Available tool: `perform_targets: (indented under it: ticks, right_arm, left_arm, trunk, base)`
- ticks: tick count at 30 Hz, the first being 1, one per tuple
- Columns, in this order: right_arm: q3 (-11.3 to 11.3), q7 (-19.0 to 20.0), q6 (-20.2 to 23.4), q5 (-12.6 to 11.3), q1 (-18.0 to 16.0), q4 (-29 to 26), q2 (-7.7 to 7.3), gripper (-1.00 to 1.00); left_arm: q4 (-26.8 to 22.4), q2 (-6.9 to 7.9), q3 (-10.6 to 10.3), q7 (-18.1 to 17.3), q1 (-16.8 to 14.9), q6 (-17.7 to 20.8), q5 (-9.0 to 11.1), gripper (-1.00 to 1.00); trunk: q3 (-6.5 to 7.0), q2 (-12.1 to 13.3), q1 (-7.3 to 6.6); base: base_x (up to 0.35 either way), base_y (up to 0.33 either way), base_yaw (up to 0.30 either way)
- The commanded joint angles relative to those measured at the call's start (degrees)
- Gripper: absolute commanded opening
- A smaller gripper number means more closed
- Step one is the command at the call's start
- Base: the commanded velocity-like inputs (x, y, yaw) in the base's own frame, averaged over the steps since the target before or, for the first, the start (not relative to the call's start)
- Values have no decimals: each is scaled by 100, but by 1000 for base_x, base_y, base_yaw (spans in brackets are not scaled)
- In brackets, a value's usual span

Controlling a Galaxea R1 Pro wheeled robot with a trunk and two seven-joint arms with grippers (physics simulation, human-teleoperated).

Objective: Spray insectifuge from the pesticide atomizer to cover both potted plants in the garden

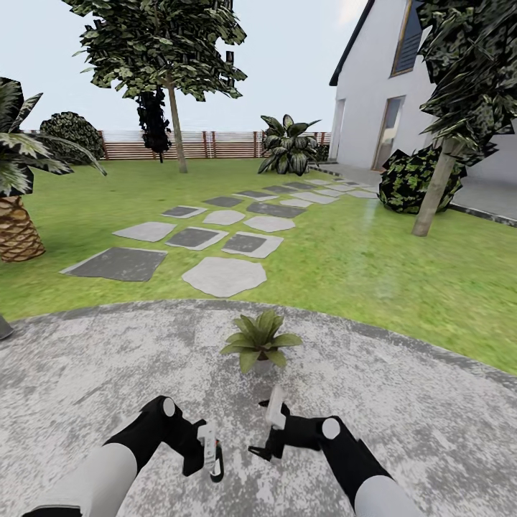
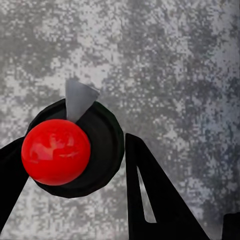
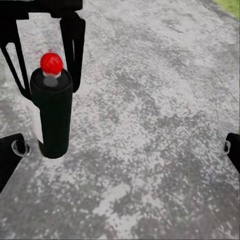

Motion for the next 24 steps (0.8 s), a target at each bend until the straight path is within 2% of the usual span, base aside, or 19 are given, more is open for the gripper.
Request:
perform_targets:
  ticks: [1,6,7,9,11,15,24]
  right_arm:
    - [-28,112,-24,-40,-6,-54,9,100]
    - [10,242,262,-488,-9,-265,9,100]
    - [58,295,289,-524,-9,-293,9,-100]
    - [388,431,332,-582,-9,-336,9,-100]
    - [575,464,343,-722,-9,-349,9,-100]
    - [638,476,347,-935,-9,-341,9,-100]
    - [644,475,347,-957,-9,-324,9,-100]
  left_arm:
    - [-10,-19,2,-5,-2,-53,-43,-100]
    - [-12,-94,2,76,-2,-51,-43,-100]
    - [-13,-99,1,93,-2,-51,-43,-100]
    - [-13,-113,-1,115,-2,-51,-35,-100]
    - [-13,-117,-5,118,-2,-57,-12,-100]
    - [-13,-112,1,110,-7,-80,19,-100]
    - [-5,-63,27,-34,-34,-137,58,-100]
  trunk:
    - [-6,-2,-1]
    - [-6,-2,-1]
    - [-6,-2,-1]
    - [-6,-2,-1]
    - [-6,-2,-1]
    - [-6,-2,-1]
    - [-6,-2,-1]
  base:
    - [0,0,0]
    - [0,0,0]
    - [0,0,0]
    - [0,0,0]
    - [0,0,0]
    - [0,0,0]
    - [0,0,0]
